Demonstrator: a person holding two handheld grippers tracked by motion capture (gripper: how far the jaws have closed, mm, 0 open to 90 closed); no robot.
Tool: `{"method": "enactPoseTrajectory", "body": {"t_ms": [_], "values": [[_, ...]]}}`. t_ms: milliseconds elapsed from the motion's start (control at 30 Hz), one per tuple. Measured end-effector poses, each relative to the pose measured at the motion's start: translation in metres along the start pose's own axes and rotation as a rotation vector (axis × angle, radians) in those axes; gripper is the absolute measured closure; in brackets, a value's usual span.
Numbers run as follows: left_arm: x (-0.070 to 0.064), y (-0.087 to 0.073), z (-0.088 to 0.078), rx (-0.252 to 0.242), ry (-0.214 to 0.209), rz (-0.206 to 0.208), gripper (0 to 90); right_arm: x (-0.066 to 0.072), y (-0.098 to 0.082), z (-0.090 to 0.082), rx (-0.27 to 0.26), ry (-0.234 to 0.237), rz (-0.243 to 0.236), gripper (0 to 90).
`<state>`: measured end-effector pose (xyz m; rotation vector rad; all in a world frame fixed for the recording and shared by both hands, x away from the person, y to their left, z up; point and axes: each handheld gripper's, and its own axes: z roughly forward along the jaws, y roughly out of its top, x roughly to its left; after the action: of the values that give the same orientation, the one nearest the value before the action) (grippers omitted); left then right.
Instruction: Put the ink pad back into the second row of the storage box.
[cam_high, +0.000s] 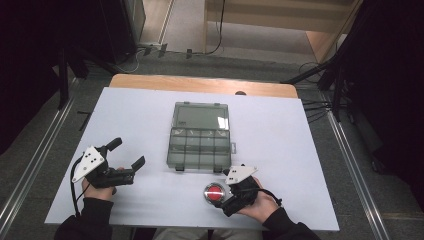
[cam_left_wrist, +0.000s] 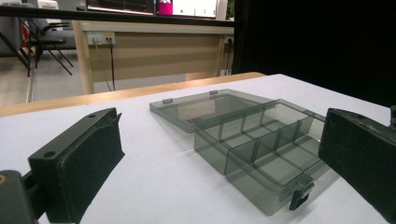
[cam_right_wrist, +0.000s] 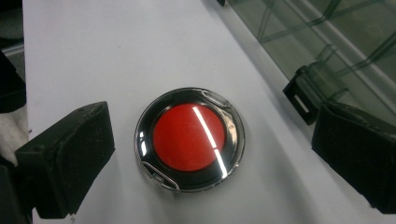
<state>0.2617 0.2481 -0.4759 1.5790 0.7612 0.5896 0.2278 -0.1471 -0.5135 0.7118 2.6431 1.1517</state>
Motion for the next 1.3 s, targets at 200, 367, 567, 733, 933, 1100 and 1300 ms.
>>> {"method": "enactPoseTrajectory", "body": {"t_ms": [200, 367, 567, 733, 933, 1100, 1300], "values": [[0.0, 0.0, 0.0, 0.0, -0.003, -0.001, 0.0, 0.003, 0.002, 0.007, 0.032, 0.014, -0.036, 4.0], [0.0, 0.0, 0.0, 0.001, -0.004, -0.002, 0.0, 0.007, 0.004, 0.012, 0.049, 0.023, -0.066, 10.4], [0.0, 0.0, 0.0, 0.002, -0.006, -0.003, 0.0, 0.011, 0.005, 0.015, 0.068, 0.037, -0.1, 19.2], [0.0, 0.0, 0.001, 0.004, -0.011, -0.005, 0.0, 0.012, 0.004, 0.014, 0.083, 0.006, -0.137, 30.4], [0.0, 0.0, 0.0, 0.004, -0.011, -0.005, 0.0, 0.011, 0.007, 0.011, 0.094, 0.012, -0.106, 30.8], [0.0, -0.001, 0.0, 0.002, -0.01, -0.012, 0.0, 0.008, 0.015, 0.0, 0.038, 0.007, -0.082, 30.9], [0.001, -0.001, 0.0, -0.002, -0.011, -0.024, 0.0, 0.001, 0.03, -0.01, 0.008, 0.005, -0.071, 30.9]]}}
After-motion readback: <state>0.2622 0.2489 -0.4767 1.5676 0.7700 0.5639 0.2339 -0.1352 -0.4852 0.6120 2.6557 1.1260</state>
